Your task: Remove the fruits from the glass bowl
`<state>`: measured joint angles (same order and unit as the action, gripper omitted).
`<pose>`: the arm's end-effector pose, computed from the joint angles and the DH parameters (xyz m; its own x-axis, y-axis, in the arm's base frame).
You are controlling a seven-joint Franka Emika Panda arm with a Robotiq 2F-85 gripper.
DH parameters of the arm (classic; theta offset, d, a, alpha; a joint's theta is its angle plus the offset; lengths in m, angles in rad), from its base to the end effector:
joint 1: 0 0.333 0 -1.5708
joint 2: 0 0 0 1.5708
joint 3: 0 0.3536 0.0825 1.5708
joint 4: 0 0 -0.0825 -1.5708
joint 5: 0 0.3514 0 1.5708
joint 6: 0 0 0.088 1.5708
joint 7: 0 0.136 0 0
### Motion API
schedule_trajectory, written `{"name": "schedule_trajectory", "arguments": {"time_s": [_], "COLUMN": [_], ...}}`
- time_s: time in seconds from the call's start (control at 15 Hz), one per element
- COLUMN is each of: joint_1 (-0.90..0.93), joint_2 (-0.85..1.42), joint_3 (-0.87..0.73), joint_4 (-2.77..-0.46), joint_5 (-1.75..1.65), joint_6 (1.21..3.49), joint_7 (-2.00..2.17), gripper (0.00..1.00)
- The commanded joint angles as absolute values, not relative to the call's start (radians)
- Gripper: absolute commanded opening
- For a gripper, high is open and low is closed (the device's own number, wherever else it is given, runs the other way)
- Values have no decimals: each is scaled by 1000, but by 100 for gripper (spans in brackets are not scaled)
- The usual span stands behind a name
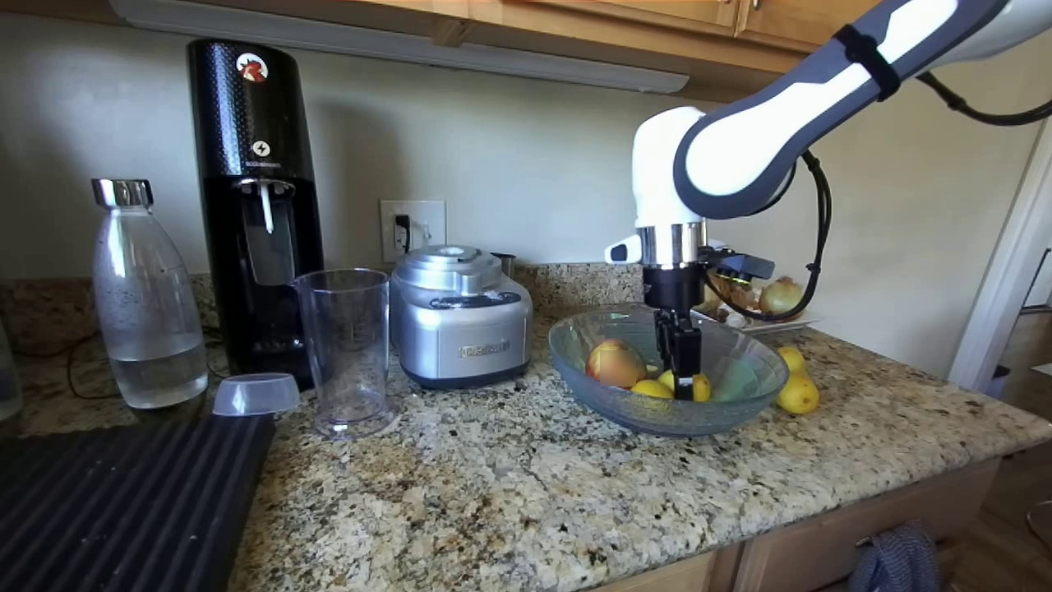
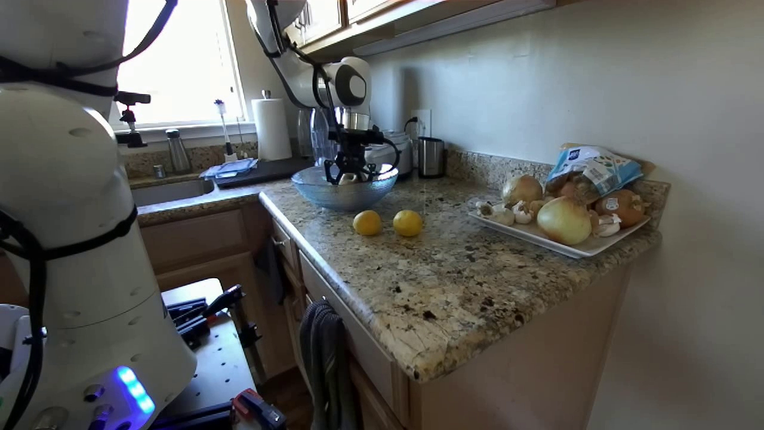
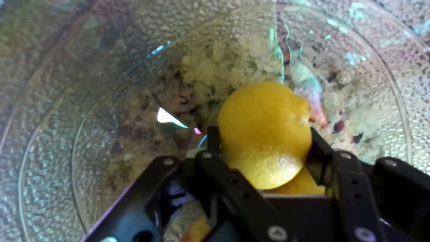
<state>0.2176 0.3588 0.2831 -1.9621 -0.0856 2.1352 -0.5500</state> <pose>0.5123 0.2646 0.3133 0.4488 0.8849 -0.1249 0.8789 -0.4623 -0.1173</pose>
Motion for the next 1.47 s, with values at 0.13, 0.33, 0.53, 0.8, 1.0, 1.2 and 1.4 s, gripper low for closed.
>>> {"name": "schedule_trajectory", "arguments": {"time_s": [0.13,0.33,0.53,0.8,1.0,1.2,1.4], "joint_1": [201,201,202,195,185,172,152], "joint_2": [266,222,154,76,19,-30,-60], "joint_3": [293,289,282,257,229,196,162], "joint_4": [-2047,-2073,-2090,-2085,-2087,-2097,-2114], "joint_5": [-70,-70,-69,-61,-66,-101,-148], "joint_6": [2148,2145,2134,2128,2121,2124,2135], "joint_7": [-555,-544,-527,-457,-385,-296,-204], "gripper": [35,35,35,35,35,35,37]}}
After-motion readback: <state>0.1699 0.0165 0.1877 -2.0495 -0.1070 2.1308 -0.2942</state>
